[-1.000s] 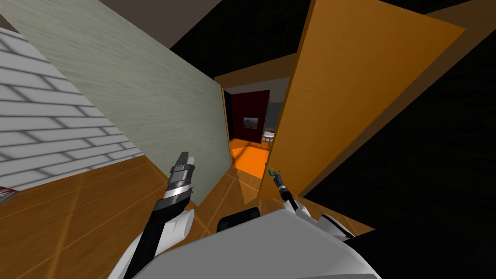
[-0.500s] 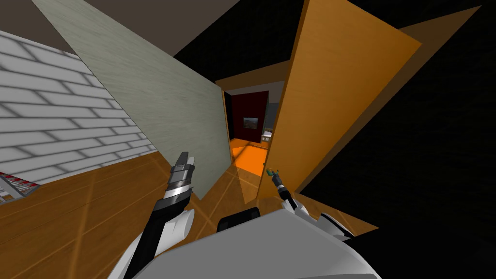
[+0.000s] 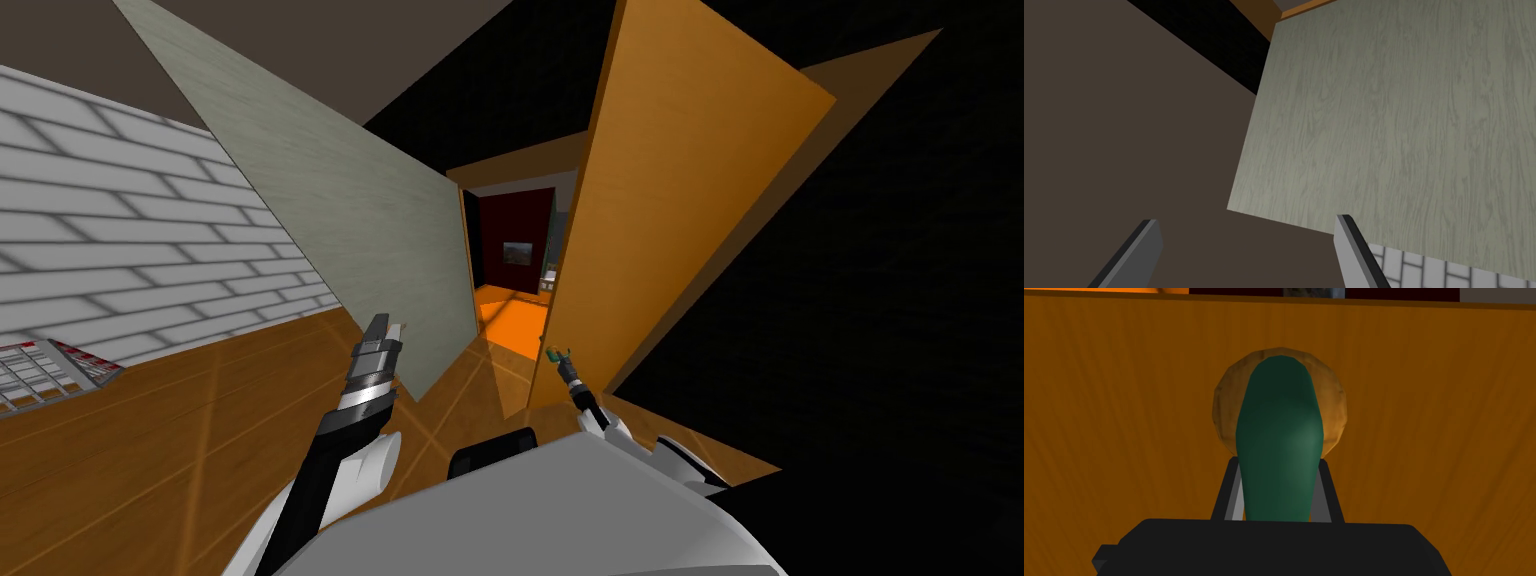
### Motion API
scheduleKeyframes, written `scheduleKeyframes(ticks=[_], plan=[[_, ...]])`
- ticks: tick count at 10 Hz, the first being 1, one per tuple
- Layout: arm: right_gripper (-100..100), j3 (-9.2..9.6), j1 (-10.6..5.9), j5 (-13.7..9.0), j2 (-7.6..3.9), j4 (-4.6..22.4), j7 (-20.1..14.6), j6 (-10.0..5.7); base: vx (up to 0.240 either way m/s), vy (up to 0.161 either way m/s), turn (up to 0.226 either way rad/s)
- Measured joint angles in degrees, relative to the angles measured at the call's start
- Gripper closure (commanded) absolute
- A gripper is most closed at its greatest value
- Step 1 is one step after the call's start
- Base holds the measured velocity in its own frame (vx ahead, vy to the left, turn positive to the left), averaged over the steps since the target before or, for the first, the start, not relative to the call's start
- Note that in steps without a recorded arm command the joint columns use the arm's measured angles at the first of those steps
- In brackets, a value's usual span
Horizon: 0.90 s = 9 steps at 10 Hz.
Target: Pull the door open
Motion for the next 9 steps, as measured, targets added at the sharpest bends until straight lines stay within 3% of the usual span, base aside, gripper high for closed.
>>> scheduleKeyframes(ticks=[2, 3, 4, 6, 7, 8, 9], plan=[[100, 1.55, -0.32, -0.23, -0.06, -0.44, -0.08, -0.04, -0.123, -0.111, 0.036], [100, 2.31, -1.38, -0.17, 0.36, 0.85, -0.24, -0.48, -0.059, -0.038, 0.033], [100, 2.5, -1.49, -0.1, 0.51, 1.09, -0.31, -0.6, -0.115, 0.008, 0.29], [100, 2.99, -0.43, -0.97, -1.2, 1.24, -1.36, -2.1, -0.151, -0.014, 0.136], [100, 3.42, -0.5, -1.12, -1.33, 2.53, -1.86, -3.34, -0.138, 0.0, 0.19], [100, 3.88, 0.26, -1.49, -2.09, 3.1, -2.52, -4.62, -0.177, -0.028, 0.263], [100, 4.18, 1.94, -2.17, -3.32, 1.43, -2.77, -4.77, -0.132, -0.027, 0.07]])
